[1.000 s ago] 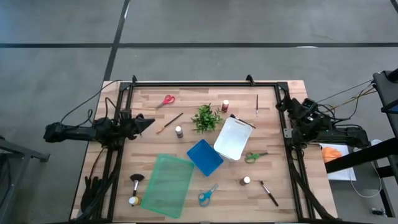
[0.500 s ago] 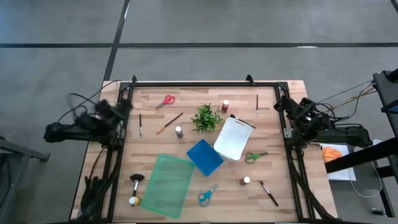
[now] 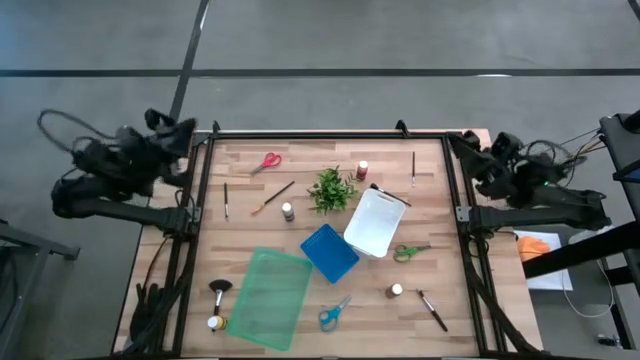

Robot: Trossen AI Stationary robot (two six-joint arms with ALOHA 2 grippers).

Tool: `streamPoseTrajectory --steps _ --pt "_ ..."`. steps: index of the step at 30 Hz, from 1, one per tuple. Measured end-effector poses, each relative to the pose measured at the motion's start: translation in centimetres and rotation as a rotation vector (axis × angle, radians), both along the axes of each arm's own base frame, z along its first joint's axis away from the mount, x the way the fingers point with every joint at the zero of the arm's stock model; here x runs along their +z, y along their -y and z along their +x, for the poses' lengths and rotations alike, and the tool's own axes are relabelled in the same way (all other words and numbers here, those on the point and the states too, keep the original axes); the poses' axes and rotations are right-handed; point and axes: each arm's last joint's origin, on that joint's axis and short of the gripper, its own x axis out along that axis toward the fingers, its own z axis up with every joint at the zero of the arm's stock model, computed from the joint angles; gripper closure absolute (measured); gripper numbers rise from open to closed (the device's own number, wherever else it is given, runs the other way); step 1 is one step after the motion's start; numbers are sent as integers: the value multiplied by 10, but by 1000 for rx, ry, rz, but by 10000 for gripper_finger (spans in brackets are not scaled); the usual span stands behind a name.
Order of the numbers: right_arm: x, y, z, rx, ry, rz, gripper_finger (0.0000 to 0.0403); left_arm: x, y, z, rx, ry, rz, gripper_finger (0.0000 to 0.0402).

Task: Pick & Place Paint Supplies
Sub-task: Put the silver and black paintbrush into the green bin

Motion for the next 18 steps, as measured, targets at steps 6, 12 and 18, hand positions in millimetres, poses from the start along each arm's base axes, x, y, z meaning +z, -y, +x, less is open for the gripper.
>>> streamPoseTrajectory --steps 6,12,18 --pt "36 0 -5 -5 -224 17 211 26 -6 31 294 -559 -189 346" --pt "60 0 -6 -6 -282 29 211 16 -12 48 514 -786 -639 262" --pt "74 0 0 0 -276 28 211 -33 -8 87 407 -1032 -943 226"
